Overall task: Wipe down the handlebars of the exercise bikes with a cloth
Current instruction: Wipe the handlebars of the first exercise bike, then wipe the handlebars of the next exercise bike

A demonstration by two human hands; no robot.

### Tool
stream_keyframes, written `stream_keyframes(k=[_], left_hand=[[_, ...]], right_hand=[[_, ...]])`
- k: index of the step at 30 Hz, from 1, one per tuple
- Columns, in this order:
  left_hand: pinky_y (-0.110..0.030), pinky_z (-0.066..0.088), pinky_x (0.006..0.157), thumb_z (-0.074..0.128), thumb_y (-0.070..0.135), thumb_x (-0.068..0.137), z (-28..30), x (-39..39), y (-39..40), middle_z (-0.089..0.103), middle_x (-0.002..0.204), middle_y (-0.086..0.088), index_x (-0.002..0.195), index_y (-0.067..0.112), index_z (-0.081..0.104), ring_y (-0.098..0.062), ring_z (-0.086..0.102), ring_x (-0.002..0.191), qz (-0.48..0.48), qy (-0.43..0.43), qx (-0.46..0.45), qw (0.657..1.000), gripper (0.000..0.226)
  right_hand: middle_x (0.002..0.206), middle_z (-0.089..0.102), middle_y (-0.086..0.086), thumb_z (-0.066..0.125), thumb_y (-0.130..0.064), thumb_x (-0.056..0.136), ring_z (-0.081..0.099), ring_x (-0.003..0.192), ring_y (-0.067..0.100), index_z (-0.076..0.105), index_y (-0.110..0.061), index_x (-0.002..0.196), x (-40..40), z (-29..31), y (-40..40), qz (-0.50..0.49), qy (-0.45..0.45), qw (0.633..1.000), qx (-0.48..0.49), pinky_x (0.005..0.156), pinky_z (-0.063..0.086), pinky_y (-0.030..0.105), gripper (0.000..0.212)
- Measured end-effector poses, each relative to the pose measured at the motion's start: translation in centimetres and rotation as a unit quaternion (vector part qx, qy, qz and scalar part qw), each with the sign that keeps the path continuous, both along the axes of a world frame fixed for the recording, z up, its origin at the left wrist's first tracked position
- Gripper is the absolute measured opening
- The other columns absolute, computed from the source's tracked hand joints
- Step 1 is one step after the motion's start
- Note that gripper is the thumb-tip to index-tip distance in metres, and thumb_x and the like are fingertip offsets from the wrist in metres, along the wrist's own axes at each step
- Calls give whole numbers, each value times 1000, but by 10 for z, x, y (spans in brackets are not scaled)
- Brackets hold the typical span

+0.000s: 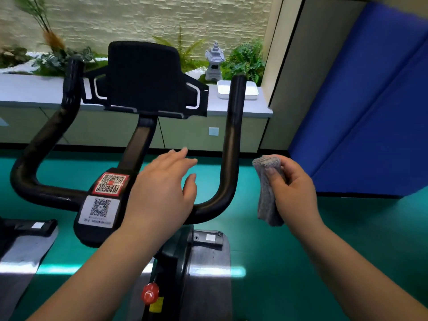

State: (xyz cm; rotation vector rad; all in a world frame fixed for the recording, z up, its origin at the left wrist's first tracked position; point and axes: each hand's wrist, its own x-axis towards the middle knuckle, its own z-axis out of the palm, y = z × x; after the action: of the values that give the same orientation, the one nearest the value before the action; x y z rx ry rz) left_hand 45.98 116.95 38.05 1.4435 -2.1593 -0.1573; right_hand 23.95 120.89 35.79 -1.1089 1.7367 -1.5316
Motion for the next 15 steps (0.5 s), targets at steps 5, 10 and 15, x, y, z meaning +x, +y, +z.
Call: stream_keyframes(k=[5, 10, 15], left_hand=[[-39, 40, 103, 54, 25, 85, 4, -50, 3, 59, 131, -4, 116, 15, 66, -25, 53, 122, -54, -14, -39, 998, 35], [-41, 41, 106, 53, 24, 84, 6, -123, 1, 60, 130, -4, 116, 14, 66, -25, 51, 126, -89, -39, -90, 991, 36], [-43, 45, 102, 58, 16, 80, -21, -207, -11, 64, 123, -6, 111, 11, 69, -28, 56, 121, -97, -75, -119, 985, 33]], right_hand=[[98, 69, -2, 47, -13, 99, 69, 89, 22, 59, -31, 99, -46, -9, -11, 26, -40, 999, 24, 76, 56, 34, 21], [100, 60, -5, 40, -16, 102, 65, 73, 19, 52, -21, 105, -113, -16, -22, 26, -36, 997, 69, 59, 54, 22, 14], [95, 59, -9, 47, -21, 99, 60, 72, 11, 55, -27, 97, -195, -19, -33, 40, 34, 995, 79, 50, 53, 19, 11]])
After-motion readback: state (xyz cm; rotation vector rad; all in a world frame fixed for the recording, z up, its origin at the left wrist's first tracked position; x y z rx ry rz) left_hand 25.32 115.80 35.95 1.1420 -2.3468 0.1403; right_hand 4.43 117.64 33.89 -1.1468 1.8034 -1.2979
